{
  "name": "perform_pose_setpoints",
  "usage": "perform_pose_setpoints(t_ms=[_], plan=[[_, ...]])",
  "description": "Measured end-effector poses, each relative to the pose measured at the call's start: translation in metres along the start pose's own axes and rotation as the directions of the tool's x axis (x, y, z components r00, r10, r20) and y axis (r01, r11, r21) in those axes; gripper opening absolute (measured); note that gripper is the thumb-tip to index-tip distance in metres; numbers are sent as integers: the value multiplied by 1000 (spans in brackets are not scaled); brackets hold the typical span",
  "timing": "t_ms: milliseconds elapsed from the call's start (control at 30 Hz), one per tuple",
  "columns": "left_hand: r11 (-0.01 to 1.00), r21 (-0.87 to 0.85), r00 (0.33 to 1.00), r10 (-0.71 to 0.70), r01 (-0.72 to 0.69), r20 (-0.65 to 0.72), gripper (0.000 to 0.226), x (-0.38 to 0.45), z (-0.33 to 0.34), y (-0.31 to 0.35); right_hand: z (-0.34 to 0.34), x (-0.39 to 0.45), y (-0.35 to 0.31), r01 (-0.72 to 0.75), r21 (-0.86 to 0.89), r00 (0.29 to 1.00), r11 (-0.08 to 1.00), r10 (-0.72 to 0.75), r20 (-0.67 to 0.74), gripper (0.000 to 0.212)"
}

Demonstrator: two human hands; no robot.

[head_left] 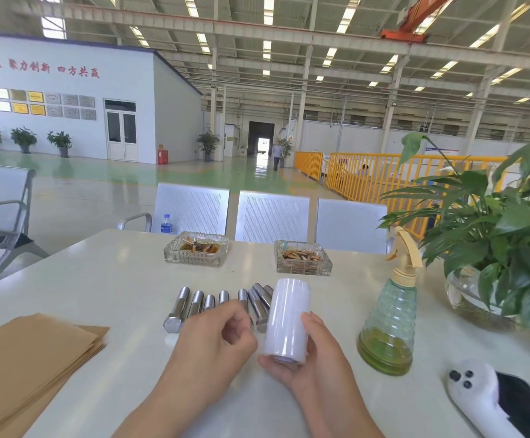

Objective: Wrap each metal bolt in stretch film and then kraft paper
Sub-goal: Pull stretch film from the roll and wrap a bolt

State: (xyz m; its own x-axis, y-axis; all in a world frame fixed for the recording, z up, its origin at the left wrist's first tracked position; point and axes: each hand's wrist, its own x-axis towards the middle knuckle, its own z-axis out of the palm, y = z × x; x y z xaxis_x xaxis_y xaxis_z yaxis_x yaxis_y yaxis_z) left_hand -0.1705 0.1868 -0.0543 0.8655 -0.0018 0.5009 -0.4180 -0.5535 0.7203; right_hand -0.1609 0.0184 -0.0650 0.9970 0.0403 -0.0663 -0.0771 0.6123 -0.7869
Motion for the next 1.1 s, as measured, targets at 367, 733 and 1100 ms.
perform_pose_setpoints(t_ms=[367,733,1100], plan=[[965,-224,978,-99,139,181,24,-3,5,9,0,-1,3,122,-207,992,971,-118,35,28],[978,-207,984,20,18,179,17,-2,0,2,5,-4,4,151,-415,988,897,-139,59,24],[989,-123,976,56,-84,-212,12,4,-19,-5,-7,-5,-1,123,-364,989,923,-83,125,65]])
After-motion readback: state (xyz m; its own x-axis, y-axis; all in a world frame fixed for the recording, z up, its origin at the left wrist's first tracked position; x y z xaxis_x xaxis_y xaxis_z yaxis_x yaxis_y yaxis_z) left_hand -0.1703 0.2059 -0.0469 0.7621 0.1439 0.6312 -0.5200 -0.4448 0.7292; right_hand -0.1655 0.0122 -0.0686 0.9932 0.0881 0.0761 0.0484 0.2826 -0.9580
